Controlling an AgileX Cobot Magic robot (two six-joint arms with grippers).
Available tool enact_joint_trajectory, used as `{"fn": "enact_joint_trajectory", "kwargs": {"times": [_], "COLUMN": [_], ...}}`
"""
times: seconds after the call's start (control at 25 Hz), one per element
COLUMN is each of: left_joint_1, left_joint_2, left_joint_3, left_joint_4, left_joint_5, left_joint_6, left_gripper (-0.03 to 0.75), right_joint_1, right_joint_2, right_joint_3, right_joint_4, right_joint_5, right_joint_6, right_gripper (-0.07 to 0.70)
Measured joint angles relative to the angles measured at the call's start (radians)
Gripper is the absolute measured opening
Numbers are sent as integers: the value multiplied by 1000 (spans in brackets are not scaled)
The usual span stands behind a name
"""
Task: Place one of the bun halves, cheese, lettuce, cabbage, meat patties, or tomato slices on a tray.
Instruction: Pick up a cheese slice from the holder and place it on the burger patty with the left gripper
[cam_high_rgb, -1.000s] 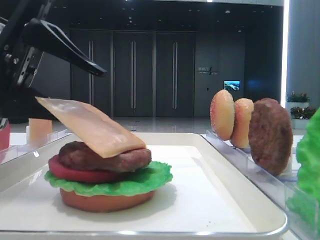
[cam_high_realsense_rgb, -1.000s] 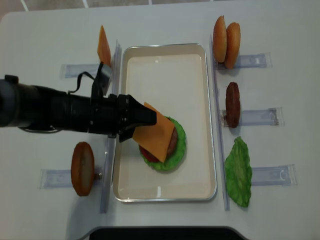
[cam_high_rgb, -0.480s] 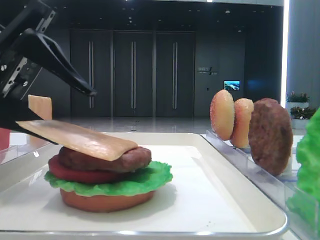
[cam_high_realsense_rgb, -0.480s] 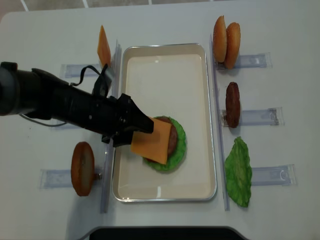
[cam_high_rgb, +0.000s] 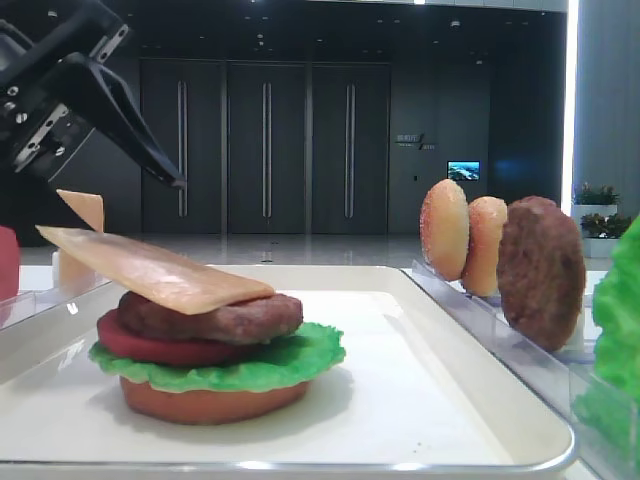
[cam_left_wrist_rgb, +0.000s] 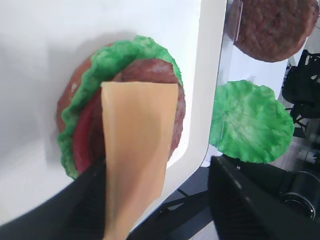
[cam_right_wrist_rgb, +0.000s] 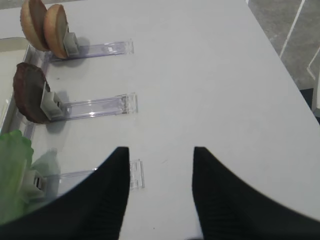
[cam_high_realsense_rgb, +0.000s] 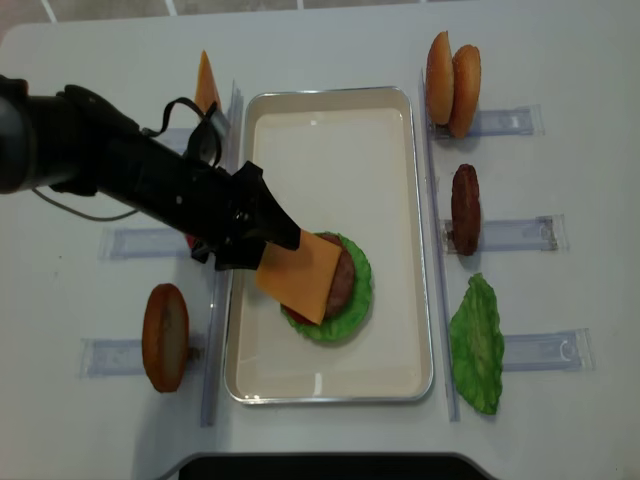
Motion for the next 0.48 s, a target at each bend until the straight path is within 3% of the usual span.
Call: {"fn": "enact_joint_trajectory", "kwargs": {"times": [0.24,0.48], "left_joint_1": [-81,-181], "left_joint_2": [0,4], "left_joint_3": [-69,-114], "left_joint_4": [99,170], "left_joint_5": [-7,-47], "left_joint_6": [-107,-198], "left_gripper": [450,450], "right_joint_1": [0,0], "right_joint_2": [0,0], "right_joint_3": [0,0], "right_joint_4": [0,0], "right_joint_5": [0,0], "right_joint_6": [0,0], "right_gripper": [290,290]}}
